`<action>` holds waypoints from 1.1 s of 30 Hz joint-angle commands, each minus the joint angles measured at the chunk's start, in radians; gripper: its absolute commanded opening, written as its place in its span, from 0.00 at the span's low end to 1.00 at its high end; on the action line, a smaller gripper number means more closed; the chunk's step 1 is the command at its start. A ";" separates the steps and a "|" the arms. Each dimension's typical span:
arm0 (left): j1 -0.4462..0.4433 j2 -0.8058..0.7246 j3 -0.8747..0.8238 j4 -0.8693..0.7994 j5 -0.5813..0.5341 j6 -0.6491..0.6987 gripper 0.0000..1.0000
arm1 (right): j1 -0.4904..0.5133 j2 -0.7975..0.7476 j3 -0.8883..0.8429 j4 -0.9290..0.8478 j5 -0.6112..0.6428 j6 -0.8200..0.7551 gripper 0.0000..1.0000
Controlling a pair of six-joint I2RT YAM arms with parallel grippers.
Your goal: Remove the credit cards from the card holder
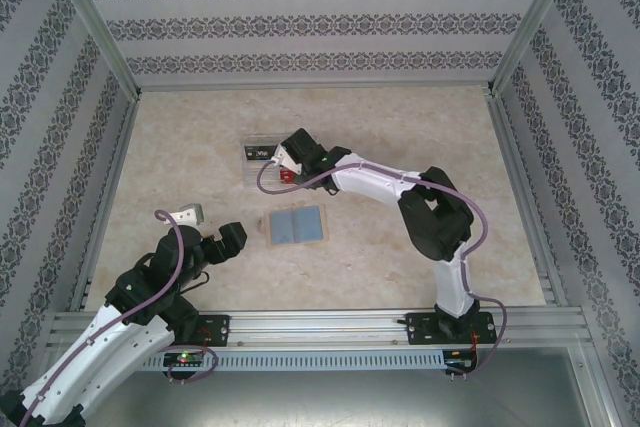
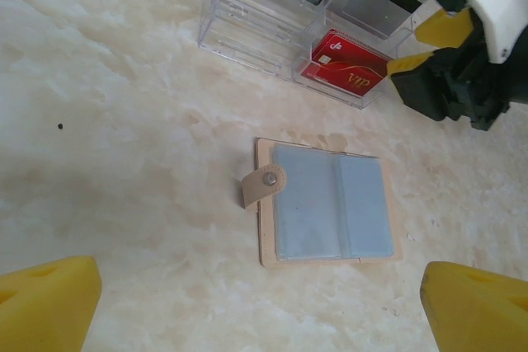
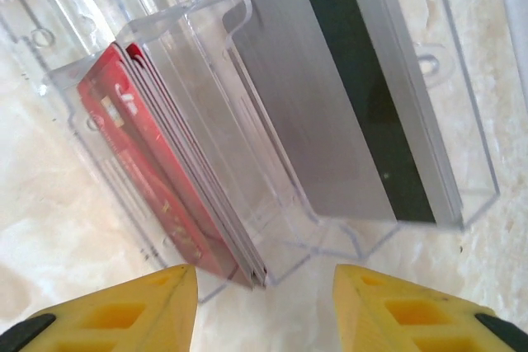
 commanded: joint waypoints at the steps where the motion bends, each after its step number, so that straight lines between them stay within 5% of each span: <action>1: 0.005 0.008 -0.010 0.022 0.010 0.016 1.00 | -0.005 -0.106 -0.051 0.037 -0.045 0.098 0.48; 13: 0.006 0.100 -0.010 0.110 0.130 0.018 0.97 | -0.050 -0.447 -0.323 0.152 -0.223 0.575 0.39; 22: 0.004 0.267 -0.004 0.254 0.233 -0.011 0.71 | -0.145 -0.557 -0.525 0.244 -0.587 0.897 0.13; 26: 0.004 0.353 -0.004 0.332 0.265 -0.030 0.61 | -0.120 -0.551 -0.588 0.261 -0.594 0.937 0.00; 33: 0.004 0.520 -0.005 0.474 0.296 -0.062 0.52 | -0.069 -0.460 -0.663 0.298 -0.531 0.975 0.00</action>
